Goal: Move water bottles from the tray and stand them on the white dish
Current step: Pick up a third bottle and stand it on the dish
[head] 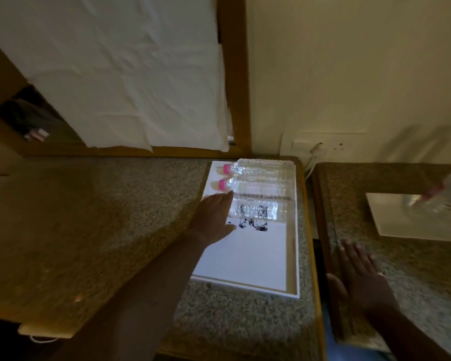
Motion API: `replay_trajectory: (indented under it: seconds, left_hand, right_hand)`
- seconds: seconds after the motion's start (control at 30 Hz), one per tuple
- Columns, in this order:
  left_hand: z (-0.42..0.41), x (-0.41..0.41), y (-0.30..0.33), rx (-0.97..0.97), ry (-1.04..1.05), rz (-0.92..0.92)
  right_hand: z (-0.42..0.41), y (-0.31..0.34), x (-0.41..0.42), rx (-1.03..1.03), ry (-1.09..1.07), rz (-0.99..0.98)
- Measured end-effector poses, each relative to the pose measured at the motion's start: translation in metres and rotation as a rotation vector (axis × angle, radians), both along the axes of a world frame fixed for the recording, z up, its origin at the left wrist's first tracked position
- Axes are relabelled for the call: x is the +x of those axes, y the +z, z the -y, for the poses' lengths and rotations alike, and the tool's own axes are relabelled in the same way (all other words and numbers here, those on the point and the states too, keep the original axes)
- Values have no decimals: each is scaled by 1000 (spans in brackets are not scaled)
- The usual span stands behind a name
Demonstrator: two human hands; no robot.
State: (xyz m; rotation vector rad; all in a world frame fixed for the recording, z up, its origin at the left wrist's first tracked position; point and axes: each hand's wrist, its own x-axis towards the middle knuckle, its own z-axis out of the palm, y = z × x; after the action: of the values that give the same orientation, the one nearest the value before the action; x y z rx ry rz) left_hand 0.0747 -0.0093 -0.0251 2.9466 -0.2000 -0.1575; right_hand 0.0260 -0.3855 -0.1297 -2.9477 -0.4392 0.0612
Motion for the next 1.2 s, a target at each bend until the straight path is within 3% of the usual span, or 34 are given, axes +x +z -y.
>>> replay_trajectory:
  seconds: [0.17, 0.47, 0.77, 1.03, 1.2]
  left_hand:
    - [3, 22, -4, -58, 129, -77]
    - [-4, 3, -13, -220, 129, -52]
    - [11, 19, 60, -363, 30, 30]
    - [74, 23, 64, -811, 85, 139]
    - [113, 30, 49, -885, 58, 166]
  right_hand:
    - [-2, -1, -2, -11, -18, 11]
    - [0, 0, -3, 20, -9, -15]
    - [0, 5, -3, 46, -23, -42]
    - [4, 2, -3, 40, -12, -49]
    - [5, -1, -2, 73, -4, -22]
